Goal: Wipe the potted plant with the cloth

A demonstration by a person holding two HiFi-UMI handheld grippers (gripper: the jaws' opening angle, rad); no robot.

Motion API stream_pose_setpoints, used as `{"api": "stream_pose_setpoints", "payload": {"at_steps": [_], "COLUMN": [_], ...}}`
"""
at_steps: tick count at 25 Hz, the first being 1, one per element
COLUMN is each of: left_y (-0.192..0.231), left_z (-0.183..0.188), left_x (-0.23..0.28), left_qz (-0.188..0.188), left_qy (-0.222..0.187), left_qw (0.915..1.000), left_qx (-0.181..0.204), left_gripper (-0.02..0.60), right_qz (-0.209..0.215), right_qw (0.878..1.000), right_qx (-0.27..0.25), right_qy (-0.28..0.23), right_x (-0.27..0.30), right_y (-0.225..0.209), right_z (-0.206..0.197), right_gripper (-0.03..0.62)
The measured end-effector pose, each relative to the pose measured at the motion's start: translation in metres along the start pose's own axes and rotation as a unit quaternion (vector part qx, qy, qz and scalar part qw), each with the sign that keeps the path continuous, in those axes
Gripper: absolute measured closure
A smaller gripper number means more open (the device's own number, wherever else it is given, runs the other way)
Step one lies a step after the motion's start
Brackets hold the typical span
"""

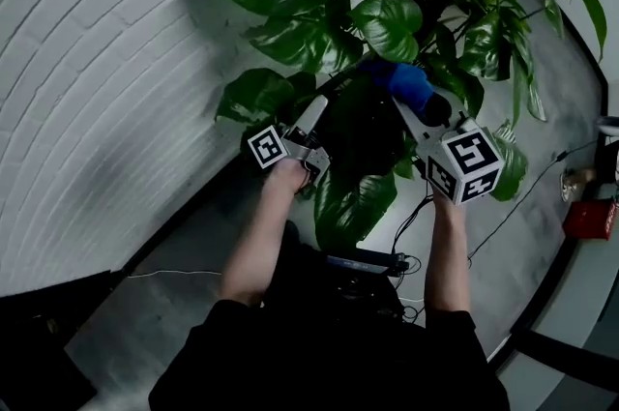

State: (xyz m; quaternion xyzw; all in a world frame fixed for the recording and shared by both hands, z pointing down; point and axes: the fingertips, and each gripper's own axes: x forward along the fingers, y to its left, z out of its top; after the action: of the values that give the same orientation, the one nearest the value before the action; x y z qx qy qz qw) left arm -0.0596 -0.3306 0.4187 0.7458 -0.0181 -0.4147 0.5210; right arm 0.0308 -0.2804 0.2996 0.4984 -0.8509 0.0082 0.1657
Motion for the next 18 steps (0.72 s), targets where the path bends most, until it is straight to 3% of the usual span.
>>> {"api": "stream_pose_setpoints", "payload": {"at_steps": [2, 6, 12, 18], "left_y": [0.002, 0.0, -0.015, -0.033], "left_z": [-0.001, -0.002, 0.005, 0.006], "left_x": [0.004, 0.006, 0.001, 0.001], "left_qz": [-0.011, -0.034, -0.072, -0.101], "left_qy": [-0.01, -0.026, -0.06, -0.067], "left_qw": [0.9996, 0.9979, 0.9936, 0.9903], "left_qx": [-0.023, -0.049, -0.063, -0.069], "left_gripper": [0.138, 0.135, 0.138, 0.143], "right_qz": [-0.002, -0.022, 0.098, 0.127], "right_qw": [0.999, 0.996, 0.982, 0.98], "right_qx": [-0.018, -0.02, 0.053, 0.067], "right_qy": [0.045, 0.088, 0.151, 0.141], "right_x": [0.026, 0.074, 0.094, 0.07], "right_y": [-0.005, -0.027, 0.014, 0.041], "right_z": [-0.022, -0.06, -0.1, -0.098], "right_gripper": [0.473, 0.473, 0.474, 0.474]}}
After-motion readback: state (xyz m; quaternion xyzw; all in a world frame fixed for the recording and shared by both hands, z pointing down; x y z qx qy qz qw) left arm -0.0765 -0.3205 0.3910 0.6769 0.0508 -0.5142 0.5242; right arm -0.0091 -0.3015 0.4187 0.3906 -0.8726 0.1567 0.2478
